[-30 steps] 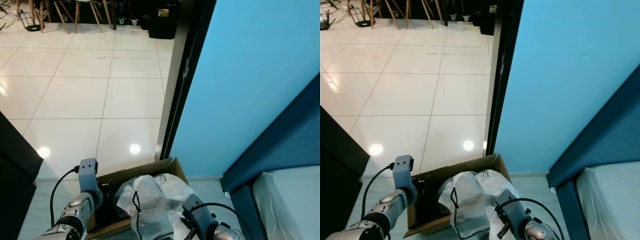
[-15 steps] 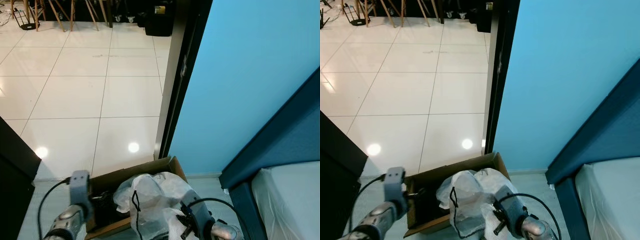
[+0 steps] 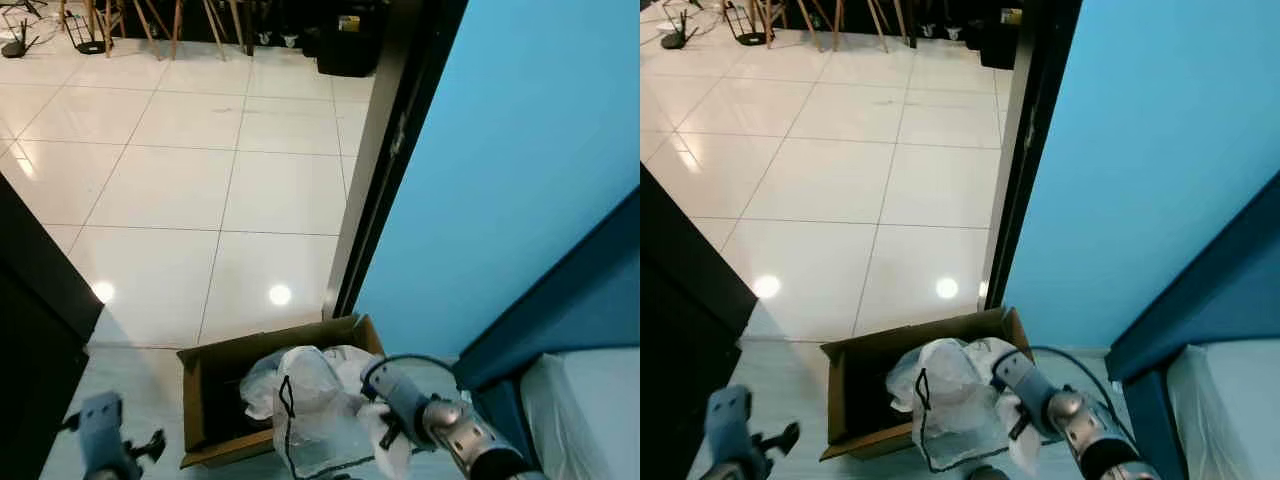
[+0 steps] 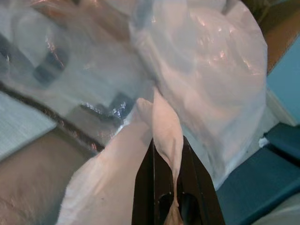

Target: Clean up the room

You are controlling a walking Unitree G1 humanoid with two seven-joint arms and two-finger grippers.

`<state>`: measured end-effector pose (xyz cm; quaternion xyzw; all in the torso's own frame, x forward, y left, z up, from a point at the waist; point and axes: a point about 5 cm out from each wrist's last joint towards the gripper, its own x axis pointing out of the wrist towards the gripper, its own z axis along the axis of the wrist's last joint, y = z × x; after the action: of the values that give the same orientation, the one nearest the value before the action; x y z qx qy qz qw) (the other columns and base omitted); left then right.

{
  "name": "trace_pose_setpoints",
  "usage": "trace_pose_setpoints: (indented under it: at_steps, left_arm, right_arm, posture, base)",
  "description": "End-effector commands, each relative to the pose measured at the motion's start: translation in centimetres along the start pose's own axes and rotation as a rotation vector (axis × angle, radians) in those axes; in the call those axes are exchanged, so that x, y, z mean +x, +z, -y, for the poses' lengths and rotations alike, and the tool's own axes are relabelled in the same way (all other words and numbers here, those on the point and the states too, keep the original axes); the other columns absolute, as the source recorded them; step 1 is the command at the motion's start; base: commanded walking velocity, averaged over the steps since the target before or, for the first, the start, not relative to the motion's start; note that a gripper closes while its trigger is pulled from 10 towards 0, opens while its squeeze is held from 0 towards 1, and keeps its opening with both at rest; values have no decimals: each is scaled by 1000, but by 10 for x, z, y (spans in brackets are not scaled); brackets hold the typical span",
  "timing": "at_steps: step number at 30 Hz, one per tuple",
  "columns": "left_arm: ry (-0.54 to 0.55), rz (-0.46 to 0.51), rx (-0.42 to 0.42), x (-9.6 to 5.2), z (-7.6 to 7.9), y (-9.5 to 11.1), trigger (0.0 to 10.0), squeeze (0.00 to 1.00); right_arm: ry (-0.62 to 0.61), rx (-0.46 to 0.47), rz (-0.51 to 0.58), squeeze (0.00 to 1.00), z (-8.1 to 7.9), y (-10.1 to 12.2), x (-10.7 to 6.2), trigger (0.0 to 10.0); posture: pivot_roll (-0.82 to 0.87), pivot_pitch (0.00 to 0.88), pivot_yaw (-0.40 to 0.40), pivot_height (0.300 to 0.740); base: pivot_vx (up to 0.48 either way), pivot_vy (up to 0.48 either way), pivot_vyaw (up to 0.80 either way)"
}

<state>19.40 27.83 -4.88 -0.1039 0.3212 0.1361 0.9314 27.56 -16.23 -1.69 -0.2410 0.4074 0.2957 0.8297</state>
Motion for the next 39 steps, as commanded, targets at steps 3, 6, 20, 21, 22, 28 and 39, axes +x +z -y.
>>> trace_pose_setpoints:
  at_steps: [3,6,20,21,22,28,39]
  left_arm:
    - [40,4,-13,-9,-19,-6,10000,0]
    - [42,7,-10,-10,-22,-5,10000,0]
    - [5,128,26,-5,-29,32,10000,0]
    - [5,128,26,-5,-29,32,10000,0]
    - [1,129,28,-5,-29,33,10000,0]
    - [-11,134,29,-4,-29,36,10000,0]
    - [-150,228,0,9,8,63,10000,0]
  right_arm:
    - [-42,147,-91,0,-25,-18,12,10000]
    - [-49,185,-74,0,-29,-16,15,10000]
    - [-129,342,72,0,-29,36,22,10000]
    - [-129,342,72,0,-29,36,22,10000]
    - [-136,341,64,0,-29,36,22,10000]
    - [-186,294,-18,0,-22,25,19,10000]
    - [-177,350,-59,0,-24,14,20,10000]
  posture:
    - [31,189,-52,740]
    - [47,196,-48,740]
    - [118,226,-17,710]
    - [118,226,-17,710]
    - [118,226,-17,705]
    - [115,227,-15,685]
    - [106,218,-23,635]
  base:
    - [0,0,0]
    - [0,0,0]
    - [0,0,0]
    - [0,0,0]
    - [0,0,0]
    - [0,0,0]
    - [0,0,0]
